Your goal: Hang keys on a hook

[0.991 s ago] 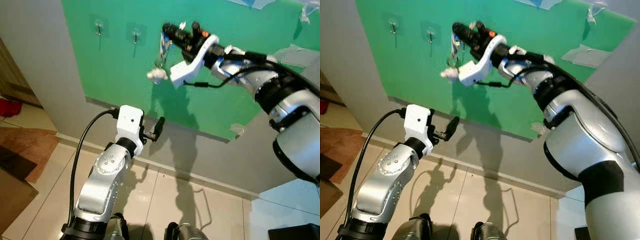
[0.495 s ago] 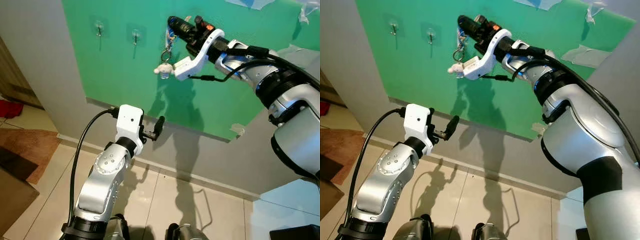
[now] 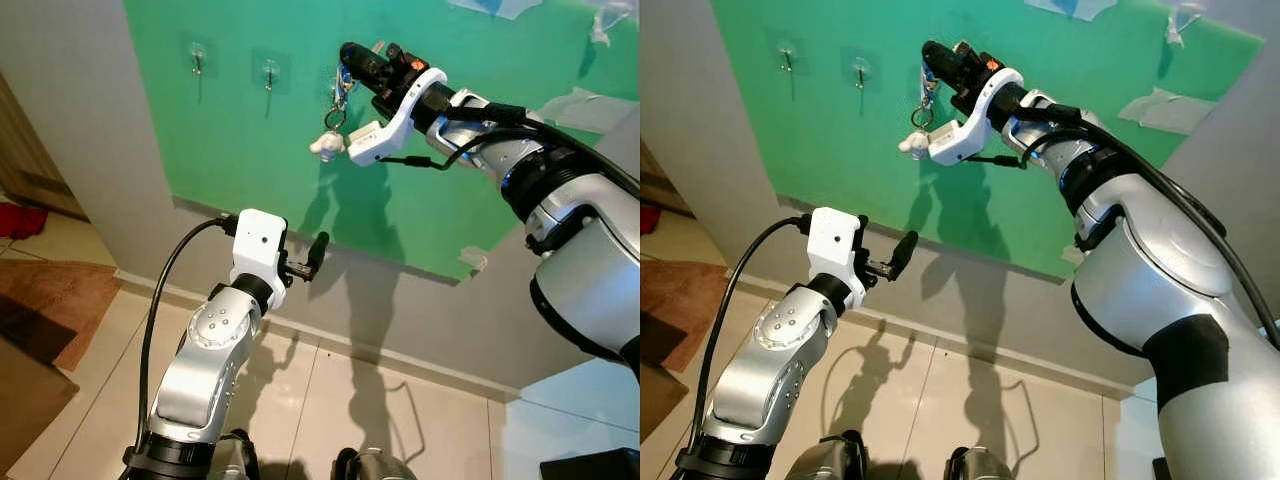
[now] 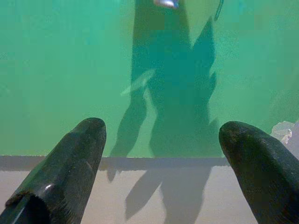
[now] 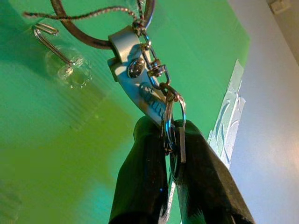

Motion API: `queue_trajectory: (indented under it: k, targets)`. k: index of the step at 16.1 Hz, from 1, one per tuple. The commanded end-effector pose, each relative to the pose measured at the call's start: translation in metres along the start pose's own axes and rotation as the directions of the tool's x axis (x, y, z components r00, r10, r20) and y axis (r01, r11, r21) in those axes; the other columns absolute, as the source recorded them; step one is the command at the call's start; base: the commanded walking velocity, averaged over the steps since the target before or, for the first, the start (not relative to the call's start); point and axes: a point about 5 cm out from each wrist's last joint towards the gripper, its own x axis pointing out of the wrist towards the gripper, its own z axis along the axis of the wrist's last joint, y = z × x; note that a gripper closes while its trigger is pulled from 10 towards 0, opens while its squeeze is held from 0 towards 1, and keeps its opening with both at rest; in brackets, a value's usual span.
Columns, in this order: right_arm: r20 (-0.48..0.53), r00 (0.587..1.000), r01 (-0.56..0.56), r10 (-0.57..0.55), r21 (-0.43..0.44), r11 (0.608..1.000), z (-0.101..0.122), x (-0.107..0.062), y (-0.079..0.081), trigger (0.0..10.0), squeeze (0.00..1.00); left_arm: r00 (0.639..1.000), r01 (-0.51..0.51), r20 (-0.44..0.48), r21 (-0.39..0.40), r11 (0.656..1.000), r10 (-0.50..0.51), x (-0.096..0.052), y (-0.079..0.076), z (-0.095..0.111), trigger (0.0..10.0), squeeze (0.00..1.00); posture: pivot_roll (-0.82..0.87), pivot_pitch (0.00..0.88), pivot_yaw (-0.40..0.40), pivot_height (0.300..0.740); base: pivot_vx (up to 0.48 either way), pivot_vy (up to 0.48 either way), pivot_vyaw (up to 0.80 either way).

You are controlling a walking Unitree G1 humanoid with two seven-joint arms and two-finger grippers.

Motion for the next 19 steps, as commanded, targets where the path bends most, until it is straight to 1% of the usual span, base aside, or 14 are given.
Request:
queue_trajectory:
  k: [1, 3, 6, 7, 8, 9, 10, 11, 12, 13, 15, 16, 18, 19]
  targets:
    - [-0.005, 1.000, -0.028, 0.028, -0.017, 0.999, -0.001, -0.003, 0.005, 0.0, 0.00, 1.000, 0.008, 0.001, 0.003, 1.000, -0.008, 0.001, -0.004, 0.000, 10.0, 0.00, 0.00, 0.060, -0.111, 0.740, 0.000, 0.000, 0.00]
    - [-0.010, 1.000, -0.026, 0.026, -0.004, 1.000, 0.000, -0.002, 0.004, 0.0, 0.00, 1.000, 0.007, 0.001, 0.003, 1.000, -0.007, 0.000, -0.004, -0.001, 10.0, 0.00, 0.00, 0.057, -0.113, 0.740, 0.000, 0.000, 0.00]
    - [-0.027, 0.999, -0.020, 0.022, 0.059, 0.998, 0.002, -0.001, 0.004, 0.0, 0.00, 1.000, 0.005, 0.002, 0.003, 1.000, -0.005, 0.000, -0.004, -0.001, 10.0, 0.00, 0.00, 0.059, -0.115, 0.740, 0.000, 0.000, 0.00]
    - [-0.034, 0.999, -0.017, 0.021, 0.107, 0.994, 0.005, -0.001, 0.006, 0.0, 0.00, 1.000, 0.005, 0.002, 0.003, 1.000, -0.005, 0.000, -0.004, -0.001, 10.0, 0.00, 0.00, 0.060, -0.115, 0.740, 0.000, 0.000, 0.00]
    - [-0.061, 0.998, -0.004, 0.018, 0.221, 0.975, 0.010, -0.002, 0.007, 0.0, 0.00, 1.000, 0.004, 0.001, 0.003, 1.000, -0.004, 0.000, -0.004, -0.001, 10.0, 0.00, 0.00, 0.061, -0.117, 0.740, 0.000, 0.000, 0.00]
    - [-0.155, 0.987, 0.032, 0.053, 0.499, 0.866, 0.013, -0.003, 0.011, 0.0, 0.00, 1.000, 0.000, 0.000, 0.001, 1.000, 0.000, 0.000, -0.003, -0.001, 10.0, 0.00, 0.00, 0.064, -0.115, 0.740, 0.000, 0.000, 0.00]
    - [-0.200, 0.975, 0.060, 0.097, 0.658, 0.750, 0.016, -0.004, 0.015, 0.0, 0.00, 1.000, -0.003, -0.002, 0.000, 1.000, 0.003, 0.000, -0.002, -0.002, 10.0, 0.00, 0.00, 0.065, -0.113, 0.740, 0.000, 0.000, 0.00]
    - [-0.232, 0.964, 0.101, 0.130, 0.771, 0.628, 0.019, -0.004, 0.017, 0.0, 0.00, 1.000, -0.012, -0.006, 0.001, 1.000, 0.012, 0.000, -0.001, -0.002, 10.0, 0.00, 0.00, 0.066, -0.111, 0.740, 0.000, 0.000, 0.00]
    - [-0.232, 0.962, 0.112, 0.140, 0.811, 0.575, 0.022, -0.004, 0.018, 0.0, 0.00, 1.000, -0.017, -0.007, 0.001, 1.000, 0.017, 0.000, 0.000, -0.002, 10.0, 0.00, 0.00, 0.066, -0.111, 0.740, 0.000, 0.000, 0.00]
    - [-0.232, 0.962, 0.122, 0.143, 0.835, 0.536, 0.025, -0.003, 0.017, 0.0, 0.00, 1.000, -0.023, -0.009, 0.002, 1.000, 0.023, 0.000, 0.001, -0.003, 10.0, 0.00, 0.00, 0.066, -0.108, 0.740, 0.000, 0.000, 0.00]
    - [-0.241, 0.962, 0.180, 0.127, 0.913, 0.365, 0.025, 0.005, 0.006, 0.0, 0.00, 0.999, -0.045, -0.011, -0.004, 0.999, 0.045, 0.002, 0.004, -0.002, 10.0, 0.00, -0.01, 0.065, -0.106, 0.740, 0.000, 0.000, 0.00]
    - [-0.244, 0.963, 0.193, 0.118, 0.923, 0.334, 0.022, 0.007, 0.002, 0.0, 0.00, 0.999, -0.050, -0.011, 0.002, 0.999, 0.050, 0.002, 0.005, -0.002, 10.0, 0.00, -0.01, 0.065, -0.107, 0.740, 0.000, 0.000, 0.00]
    - [-0.240, 0.967, 0.216, 0.084, 0.950, 0.224, 0.013, 0.012, -0.011, 0.0, 0.00, 1.000, -0.020, -0.007, 0.039, 0.999, 0.020, 0.004, -0.001, -0.001, 10.0, 0.00, -0.01, 0.060, -0.107, 0.740, 0.000, 0.000, 0.00]
    - [-0.239, 0.967, 0.219, 0.082, 0.954, 0.205, 0.012, 0.013, -0.012, 0.0, 0.00, 1.000, -0.010, -0.006, 0.033, 0.999, 0.010, 0.004, -0.002, -0.001, 10.0, 0.00, -0.01, 0.058, -0.107, 0.740, 0.000, 0.000, 0.00]
